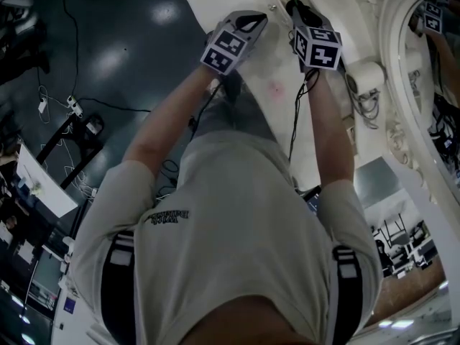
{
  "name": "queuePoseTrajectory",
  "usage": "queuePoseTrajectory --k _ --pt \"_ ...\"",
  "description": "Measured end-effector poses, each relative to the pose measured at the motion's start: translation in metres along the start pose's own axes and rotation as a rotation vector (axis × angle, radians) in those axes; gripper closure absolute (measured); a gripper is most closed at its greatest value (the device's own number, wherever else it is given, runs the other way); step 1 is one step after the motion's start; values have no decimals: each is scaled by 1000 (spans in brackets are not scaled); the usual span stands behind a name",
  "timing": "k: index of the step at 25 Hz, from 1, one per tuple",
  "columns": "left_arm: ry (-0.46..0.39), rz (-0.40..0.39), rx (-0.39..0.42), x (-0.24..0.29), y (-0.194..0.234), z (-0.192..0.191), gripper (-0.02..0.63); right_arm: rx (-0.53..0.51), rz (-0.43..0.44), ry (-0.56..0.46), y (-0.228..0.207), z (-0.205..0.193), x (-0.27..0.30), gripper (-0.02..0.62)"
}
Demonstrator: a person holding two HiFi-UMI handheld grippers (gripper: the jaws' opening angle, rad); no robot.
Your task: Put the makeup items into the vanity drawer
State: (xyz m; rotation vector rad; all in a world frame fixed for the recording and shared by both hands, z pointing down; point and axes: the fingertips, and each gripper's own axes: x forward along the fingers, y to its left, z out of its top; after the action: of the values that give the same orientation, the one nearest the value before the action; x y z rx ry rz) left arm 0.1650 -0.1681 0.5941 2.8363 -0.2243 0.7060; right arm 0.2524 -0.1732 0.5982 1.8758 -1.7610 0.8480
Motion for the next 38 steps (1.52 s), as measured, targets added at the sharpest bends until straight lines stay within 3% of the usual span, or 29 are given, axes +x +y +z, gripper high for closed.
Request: queuePoseTrajectory --k 9,16,26,38 --pt "-4 11 -7 -6 -2 1 594 -6 10 -1 4 -2 -5 534" --pt "-42 41 6 -21 -2 20 594 -17 17 -62 11 16 -27 545" --pt "-181 109 57 -81 1 97 594 -62 60 -260 46 89 -102 578" --pt "-409 144 161 -200 -47 197 594 -130 146 -557 107 163 -245 588"
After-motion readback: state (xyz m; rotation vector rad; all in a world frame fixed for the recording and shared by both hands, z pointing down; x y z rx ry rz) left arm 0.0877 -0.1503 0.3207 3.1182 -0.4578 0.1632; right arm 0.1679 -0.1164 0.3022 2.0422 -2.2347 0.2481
